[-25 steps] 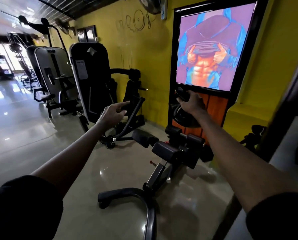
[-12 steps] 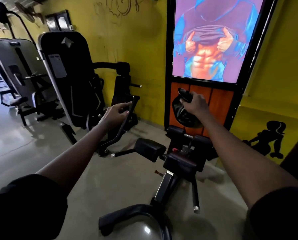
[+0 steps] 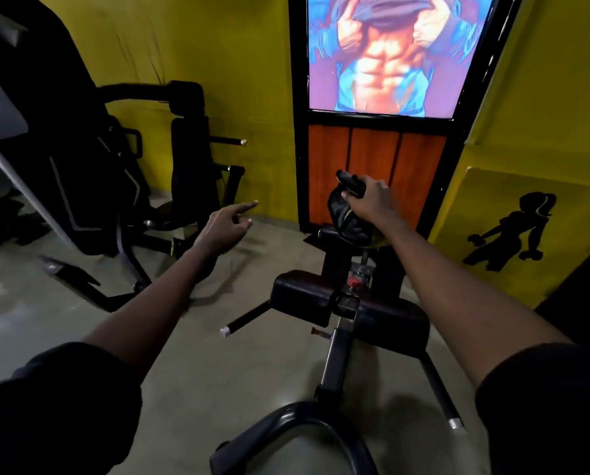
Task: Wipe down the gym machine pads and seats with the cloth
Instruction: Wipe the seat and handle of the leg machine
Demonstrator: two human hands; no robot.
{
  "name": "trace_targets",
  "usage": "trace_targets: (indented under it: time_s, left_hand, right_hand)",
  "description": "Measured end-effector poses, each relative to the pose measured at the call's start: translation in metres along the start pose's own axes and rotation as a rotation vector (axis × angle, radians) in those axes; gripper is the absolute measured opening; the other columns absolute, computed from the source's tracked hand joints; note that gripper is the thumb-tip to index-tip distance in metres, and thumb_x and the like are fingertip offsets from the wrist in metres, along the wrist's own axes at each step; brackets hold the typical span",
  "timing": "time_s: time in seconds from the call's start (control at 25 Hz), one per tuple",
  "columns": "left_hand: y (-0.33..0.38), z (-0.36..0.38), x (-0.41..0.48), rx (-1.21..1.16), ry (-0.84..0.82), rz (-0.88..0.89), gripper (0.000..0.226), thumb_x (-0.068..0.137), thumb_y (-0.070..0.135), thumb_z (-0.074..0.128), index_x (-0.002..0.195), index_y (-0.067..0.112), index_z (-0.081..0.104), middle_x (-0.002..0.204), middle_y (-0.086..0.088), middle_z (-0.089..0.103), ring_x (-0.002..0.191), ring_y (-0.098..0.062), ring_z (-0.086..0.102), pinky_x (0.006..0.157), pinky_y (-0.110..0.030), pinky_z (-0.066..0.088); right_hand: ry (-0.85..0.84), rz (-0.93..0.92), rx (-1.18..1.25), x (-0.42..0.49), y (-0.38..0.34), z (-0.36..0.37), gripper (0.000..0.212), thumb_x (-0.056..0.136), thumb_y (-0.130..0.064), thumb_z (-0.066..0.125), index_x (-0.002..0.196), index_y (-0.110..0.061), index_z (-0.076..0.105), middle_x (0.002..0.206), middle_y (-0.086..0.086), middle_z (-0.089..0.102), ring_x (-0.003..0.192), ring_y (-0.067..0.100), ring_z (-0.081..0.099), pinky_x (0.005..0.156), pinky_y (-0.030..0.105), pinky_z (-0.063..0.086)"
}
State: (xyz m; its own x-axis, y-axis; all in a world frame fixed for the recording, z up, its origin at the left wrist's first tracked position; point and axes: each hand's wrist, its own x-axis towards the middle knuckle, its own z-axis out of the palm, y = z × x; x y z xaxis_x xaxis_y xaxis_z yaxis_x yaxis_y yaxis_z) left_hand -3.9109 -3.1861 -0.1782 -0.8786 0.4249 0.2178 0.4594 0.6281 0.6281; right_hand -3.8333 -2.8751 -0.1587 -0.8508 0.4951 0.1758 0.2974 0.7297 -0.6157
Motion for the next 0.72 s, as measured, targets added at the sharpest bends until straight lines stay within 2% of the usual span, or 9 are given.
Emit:
trace_targets:
  time_s: [0.08, 0.16, 0.28, 0.4, 0.48, 0.56, 0.72]
  left_hand:
    - [-0.025, 0.017, 0.025, -0.032, -0.055, -0.025, 0.044, 0.093, 0.023, 0.058, 0.133, 0.043, 0.057, 0.093, -0.010, 0.067, 0.081, -0.022, 0.063, 0.074, -0.040, 0.052]
    - [-0.046, 0.040, 0.047, -0.054, -0.100, -0.035, 0.044, 0.094, 0.019, 0.058, 0.136, 0.035, 0.058, 0.114, -0.016, 0.069, 0.105, -0.031, 0.064, 0.083, -0.039, 0.052]
    - [-0.083, 0.086, 0.080, -0.038, -0.204, -0.051, 0.048, 0.093, 0.021, 0.057, 0.137, 0.038, 0.055, 0.133, -0.006, 0.062, 0.120, -0.023, 0.059, 0.099, -0.039, 0.050]
    - [-0.119, 0.136, 0.112, -0.068, -0.375, -0.092, 0.050, 0.091, 0.024, 0.056, 0.139, 0.037, 0.053, 0.142, 0.009, 0.055, 0.126, -0.021, 0.054, 0.103, -0.038, 0.047]
    - [-0.133, 0.163, 0.125, -0.073, -0.424, -0.106, 0.050, 0.091, 0.026, 0.056, 0.140, 0.034, 0.054, 0.139, 0.013, 0.054, 0.124, -0.017, 0.053, 0.102, -0.031, 0.045]
    - [-0.144, 0.187, 0.130, -0.029, -0.482, -0.106, 0.048, 0.095, 0.018, 0.057, 0.142, 0.027, 0.053, 0.139, 0.008, 0.055, 0.122, -0.016, 0.054, 0.098, -0.022, 0.041]
    - [-0.181, 0.236, 0.127, 0.105, -0.717, -0.128, 0.050, 0.096, 0.017, 0.058, 0.144, 0.012, 0.049, 0.141, -0.013, 0.055, 0.128, -0.029, 0.053, 0.102, -0.029, 0.039]
  right_hand:
    - [-0.023, 0.057, -0.012, 0.020, 0.009, 0.034, 0.058, 0.093, -0.047, 0.063, 0.141, -0.016, 0.050, 0.134, 0.018, 0.048, 0.119, 0.034, 0.053, 0.088, 0.035, 0.045]
    - [-0.059, 0.097, -0.045, 0.036, 0.024, 0.073, 0.058, 0.093, -0.051, 0.061, 0.141, -0.019, 0.050, 0.132, 0.016, 0.049, 0.119, 0.035, 0.054, 0.089, 0.037, 0.046]
    - [-0.122, 0.170, -0.081, 0.061, 0.052, 0.139, 0.059, 0.092, -0.056, 0.060, 0.139, -0.022, 0.050, 0.132, 0.015, 0.050, 0.119, 0.039, 0.055, 0.090, 0.043, 0.048]
    - [-0.199, 0.230, -0.095, 0.072, 0.081, 0.201, 0.057, 0.092, -0.053, 0.061, 0.137, -0.020, 0.051, 0.131, 0.015, 0.050, 0.117, 0.039, 0.055, 0.088, 0.042, 0.048]
    - [-0.243, 0.224, -0.117, 0.071, 0.098, 0.233, 0.055, 0.092, -0.051, 0.062, 0.136, -0.019, 0.052, 0.128, 0.016, 0.051, 0.115, 0.039, 0.056, 0.087, 0.041, 0.049]
    - [-0.277, 0.220, -0.166, 0.067, 0.112, 0.258, 0.054, 0.092, -0.048, 0.063, 0.136, -0.020, 0.052, 0.127, 0.016, 0.051, 0.114, 0.039, 0.057, 0.088, 0.042, 0.049]
    - [-0.363, 0.255, -0.255, 0.048, 0.142, 0.299, 0.054, 0.091, -0.045, 0.063, 0.139, -0.025, 0.051, 0.132, 0.012, 0.049, 0.125, 0.036, 0.049, 0.095, 0.046, 0.046]
